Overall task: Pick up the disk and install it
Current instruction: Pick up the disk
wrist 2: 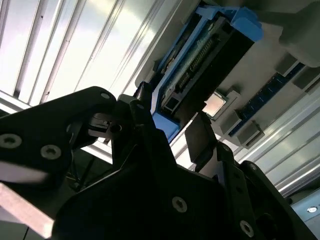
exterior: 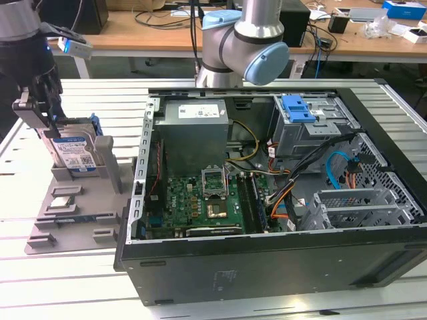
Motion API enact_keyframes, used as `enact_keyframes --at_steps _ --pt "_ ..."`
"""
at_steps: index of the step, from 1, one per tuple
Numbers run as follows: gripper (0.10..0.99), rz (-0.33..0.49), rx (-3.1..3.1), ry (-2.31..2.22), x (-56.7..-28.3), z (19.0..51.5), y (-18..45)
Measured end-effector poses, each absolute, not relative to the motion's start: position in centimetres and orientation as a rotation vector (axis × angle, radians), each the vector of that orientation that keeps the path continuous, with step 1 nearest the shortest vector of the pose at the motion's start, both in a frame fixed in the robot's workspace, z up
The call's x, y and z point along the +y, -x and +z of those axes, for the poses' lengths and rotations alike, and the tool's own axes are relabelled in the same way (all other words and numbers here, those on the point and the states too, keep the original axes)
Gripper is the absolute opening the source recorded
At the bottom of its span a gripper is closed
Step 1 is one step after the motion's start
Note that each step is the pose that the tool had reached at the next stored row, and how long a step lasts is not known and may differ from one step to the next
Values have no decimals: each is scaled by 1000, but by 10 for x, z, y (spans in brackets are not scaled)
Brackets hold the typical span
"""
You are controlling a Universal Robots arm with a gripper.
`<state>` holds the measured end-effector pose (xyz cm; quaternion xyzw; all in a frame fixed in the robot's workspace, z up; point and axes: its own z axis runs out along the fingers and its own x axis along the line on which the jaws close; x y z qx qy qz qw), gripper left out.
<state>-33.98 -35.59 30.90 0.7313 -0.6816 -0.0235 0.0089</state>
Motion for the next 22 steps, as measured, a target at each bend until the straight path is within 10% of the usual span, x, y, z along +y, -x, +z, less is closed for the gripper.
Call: enact_keyframes --at_steps 14,22 --pt "541 -73 -2121 -2292 -355 289 340" --pt "373 -73 -2121 -2292 -355 288 340"
